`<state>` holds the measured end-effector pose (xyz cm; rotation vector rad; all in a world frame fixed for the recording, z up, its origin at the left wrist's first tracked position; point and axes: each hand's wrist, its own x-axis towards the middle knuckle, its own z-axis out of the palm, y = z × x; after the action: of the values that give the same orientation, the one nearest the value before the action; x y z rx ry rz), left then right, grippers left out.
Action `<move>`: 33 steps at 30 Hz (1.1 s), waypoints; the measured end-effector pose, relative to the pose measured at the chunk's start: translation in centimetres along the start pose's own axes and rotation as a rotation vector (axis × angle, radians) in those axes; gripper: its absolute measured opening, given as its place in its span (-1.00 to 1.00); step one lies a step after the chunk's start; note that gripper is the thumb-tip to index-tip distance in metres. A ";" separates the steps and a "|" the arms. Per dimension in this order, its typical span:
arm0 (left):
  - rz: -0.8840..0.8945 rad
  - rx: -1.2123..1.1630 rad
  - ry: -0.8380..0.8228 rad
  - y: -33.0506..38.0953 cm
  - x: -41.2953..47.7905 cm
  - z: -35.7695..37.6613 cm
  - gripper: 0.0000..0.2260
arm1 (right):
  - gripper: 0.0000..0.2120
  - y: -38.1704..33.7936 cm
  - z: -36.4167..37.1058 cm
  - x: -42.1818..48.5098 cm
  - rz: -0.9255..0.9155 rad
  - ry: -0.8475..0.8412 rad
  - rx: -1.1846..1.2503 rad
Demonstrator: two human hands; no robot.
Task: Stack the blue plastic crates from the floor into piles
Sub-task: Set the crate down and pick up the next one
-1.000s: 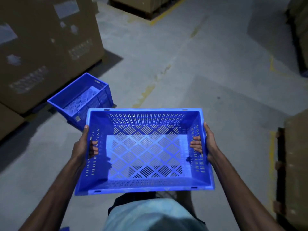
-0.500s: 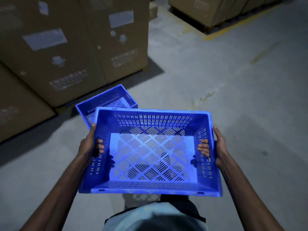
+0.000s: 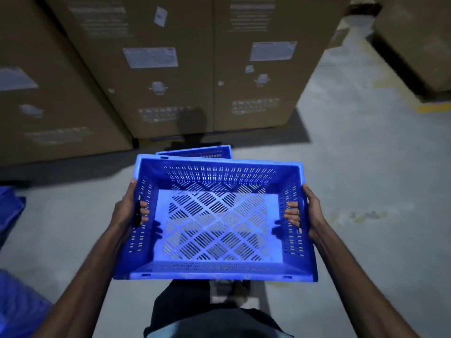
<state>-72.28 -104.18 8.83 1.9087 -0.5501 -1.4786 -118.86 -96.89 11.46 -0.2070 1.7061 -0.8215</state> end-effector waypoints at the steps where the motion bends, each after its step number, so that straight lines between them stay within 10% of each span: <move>1: -0.003 -0.006 0.038 0.4 1.3 0.2 -0.21 | -0.32 -1.4 1.1 1.7 0.010 -0.014 -0.032; 13: -0.083 0.104 0.305 9.6 19.4 2.3 -0.31 | -0.34 -14.1 17.7 21.7 0.120 -0.102 -0.180; 33: -0.271 -0.011 0.093 3.1 49.7 7.8 -0.25 | -0.31 -13.2 28.5 52.0 0.150 -0.119 -0.301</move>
<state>-65.89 -141.72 -24.20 2.0956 -0.2467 -1.5436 -112.91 -146.18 -23.50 -0.3214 1.7036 -0.4310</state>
